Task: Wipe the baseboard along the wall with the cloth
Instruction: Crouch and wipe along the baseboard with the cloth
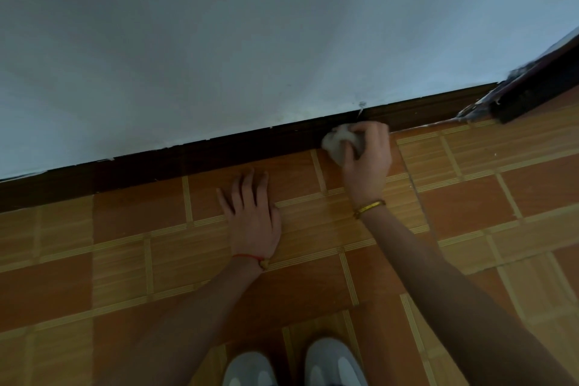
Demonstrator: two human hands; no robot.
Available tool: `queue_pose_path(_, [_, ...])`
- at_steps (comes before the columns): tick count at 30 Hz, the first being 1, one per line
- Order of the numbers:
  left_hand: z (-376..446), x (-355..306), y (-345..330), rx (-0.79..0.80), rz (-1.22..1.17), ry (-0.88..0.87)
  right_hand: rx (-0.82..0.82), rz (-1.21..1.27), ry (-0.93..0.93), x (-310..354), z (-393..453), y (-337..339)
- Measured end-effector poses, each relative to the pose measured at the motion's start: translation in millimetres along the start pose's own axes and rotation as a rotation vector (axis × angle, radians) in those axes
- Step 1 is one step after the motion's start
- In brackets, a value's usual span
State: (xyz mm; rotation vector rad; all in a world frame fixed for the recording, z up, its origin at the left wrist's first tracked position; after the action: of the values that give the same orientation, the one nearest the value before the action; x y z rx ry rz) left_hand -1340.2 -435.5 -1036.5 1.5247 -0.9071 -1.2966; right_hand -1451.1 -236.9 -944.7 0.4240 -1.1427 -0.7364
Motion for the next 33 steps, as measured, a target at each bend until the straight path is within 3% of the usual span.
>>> queue_pose_path(3, [0.0, -1.5, 1.0, 0.008, -0.002, 0.004, -0.066, -0.052, -0.231, -39.1, 9.5, 17.1])
queue_pose_path(5, [-0.5, -0.8, 1.2, 0.009, 0.0, 0.007, -0.019, -0.08, -0.256, -45.1, 10.3, 14.1])
queue_pose_path(11, [-0.2, -1.1, 0.7, 0.008, 0.006, 0.011, 0.275, -0.046, 0.032, 6.1, -28.3, -57.0])
queue_pose_path(16, [-0.7, 0.9, -1.1, -0.011, 0.006, 0.009, 0.287, -0.063, 0.049, -1.5, -21.9, -45.3])
queue_pose_path(22, [-0.3, -0.2, -1.0, -0.009, -0.002, 0.016, 0.142, -0.264, -0.198, -71.9, 20.2, 13.3])
queue_pose_path(30, [8.1, -13.6, 4.0, -0.09, -0.105, 0.096, 0.264, -0.25, -0.028, -45.5, -10.7, -20.6])
queue_pose_path(33, [21.2, -45.8, -2.3, -0.062, -0.197, 0.005, 0.372, -0.255, 0.119, -48.8, -9.2, -17.4])
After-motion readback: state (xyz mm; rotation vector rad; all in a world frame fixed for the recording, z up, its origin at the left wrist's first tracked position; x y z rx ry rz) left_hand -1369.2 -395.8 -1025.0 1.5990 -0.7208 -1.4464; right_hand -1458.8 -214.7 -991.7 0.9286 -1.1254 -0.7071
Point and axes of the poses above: each hand's wrist, its own z-axis towards the middle knuckle, its own y-axis out of the back of the hand, x = y × z, the point moved 7 cm from there along z, towards the middle knuckle, and after that the axes turned 3 degrees about x, right-handed, at the moved point
